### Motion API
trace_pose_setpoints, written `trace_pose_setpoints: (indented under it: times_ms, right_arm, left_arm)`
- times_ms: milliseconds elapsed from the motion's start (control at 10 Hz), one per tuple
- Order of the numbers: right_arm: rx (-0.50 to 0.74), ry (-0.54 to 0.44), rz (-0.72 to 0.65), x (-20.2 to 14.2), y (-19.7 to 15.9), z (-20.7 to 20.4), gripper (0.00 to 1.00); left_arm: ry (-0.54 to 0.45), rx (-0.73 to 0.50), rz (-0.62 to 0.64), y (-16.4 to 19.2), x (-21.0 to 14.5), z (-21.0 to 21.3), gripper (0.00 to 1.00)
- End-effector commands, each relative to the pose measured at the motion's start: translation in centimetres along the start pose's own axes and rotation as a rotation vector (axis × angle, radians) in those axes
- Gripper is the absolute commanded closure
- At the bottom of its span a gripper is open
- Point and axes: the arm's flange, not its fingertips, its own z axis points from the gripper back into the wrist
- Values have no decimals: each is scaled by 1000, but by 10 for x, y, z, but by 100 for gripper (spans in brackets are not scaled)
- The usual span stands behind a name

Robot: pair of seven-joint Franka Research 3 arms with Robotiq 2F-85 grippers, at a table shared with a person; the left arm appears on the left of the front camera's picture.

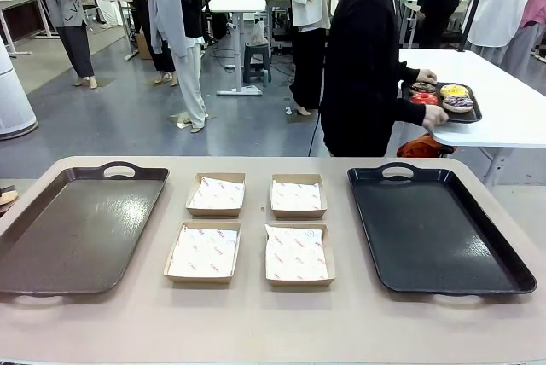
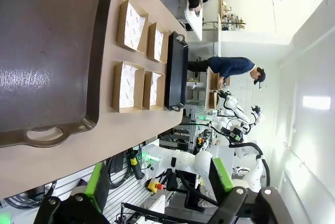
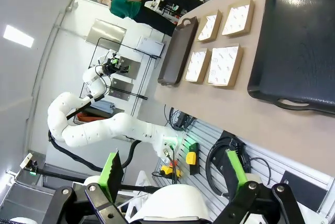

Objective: Individually package the donuts and arrange them on the tray.
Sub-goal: Pick up one Paper togo box.

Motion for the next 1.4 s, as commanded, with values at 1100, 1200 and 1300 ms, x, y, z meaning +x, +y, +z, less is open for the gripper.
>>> trace_pose_setpoints:
  times_ms: [1100,1200,1300]
  right_arm:
    - [7,-5,1,-2,-1,0,0]
    - [7,-5,1,-2,-1,0,0]
    - [7,-5,1,-2,-1,0,0]
  left_arm:
    - [-1,-23,-8,-1,1,1,0]
    - [-1,-23,-8,-1,1,1,0]
    - [-1,-23,-8,-1,1,1,0]
